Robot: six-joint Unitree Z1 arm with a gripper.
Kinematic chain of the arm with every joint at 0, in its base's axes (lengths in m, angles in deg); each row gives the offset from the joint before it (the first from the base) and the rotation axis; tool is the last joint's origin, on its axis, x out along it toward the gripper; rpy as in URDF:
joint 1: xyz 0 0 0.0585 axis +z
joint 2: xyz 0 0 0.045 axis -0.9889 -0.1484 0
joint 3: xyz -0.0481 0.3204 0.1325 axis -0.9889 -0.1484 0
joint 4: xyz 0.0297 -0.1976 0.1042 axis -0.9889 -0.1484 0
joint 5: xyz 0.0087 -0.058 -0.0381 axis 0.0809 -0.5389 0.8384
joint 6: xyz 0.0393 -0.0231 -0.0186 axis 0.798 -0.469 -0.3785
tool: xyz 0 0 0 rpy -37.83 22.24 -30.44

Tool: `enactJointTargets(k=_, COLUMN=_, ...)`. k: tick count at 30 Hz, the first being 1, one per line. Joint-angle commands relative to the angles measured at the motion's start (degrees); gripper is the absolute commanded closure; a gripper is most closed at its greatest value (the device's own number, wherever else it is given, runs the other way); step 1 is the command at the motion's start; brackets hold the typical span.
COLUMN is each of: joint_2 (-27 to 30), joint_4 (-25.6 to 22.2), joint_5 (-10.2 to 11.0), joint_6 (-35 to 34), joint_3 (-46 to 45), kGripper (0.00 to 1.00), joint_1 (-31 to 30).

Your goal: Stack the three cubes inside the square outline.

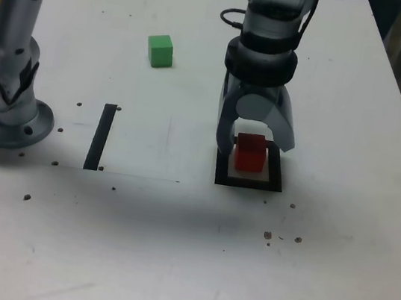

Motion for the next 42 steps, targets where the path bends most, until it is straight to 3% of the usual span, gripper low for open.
enactJointTargets(k=1, joint_2=1.06, joint_4=-1.05, joint_5=0.35, joint_6=0.24, joint_3=-0.27, kGripper=0.01, joint_1=-0.07)
enactJointTargets(k=15, joint_2=4.99, joint_4=-2.72, joint_5=1.77, joint_6=4.68, joint_3=-1.39, kGripper=0.01, joint_1=0.03)
enactJointTargets(k=24, joint_2=5.68, joint_4=-4.26, joint_5=2.23, joint_6=11.68, joint_3=0.19, kGripper=0.0, joint_1=1.56)
enactJointTargets(k=34, joint_2=5.64, joint_4=-7.96, joint_5=9.09, joint_6=18.76, joint_3=-0.03, kGripper=0.0, joint_1=8.67)
enactJointTargets(k=42, joint_2=2.41, joint_4=-8.75, joint_5=10.05, joint_6=24.28, joint_3=4.35, kGripper=0.0, joint_1=15.16)
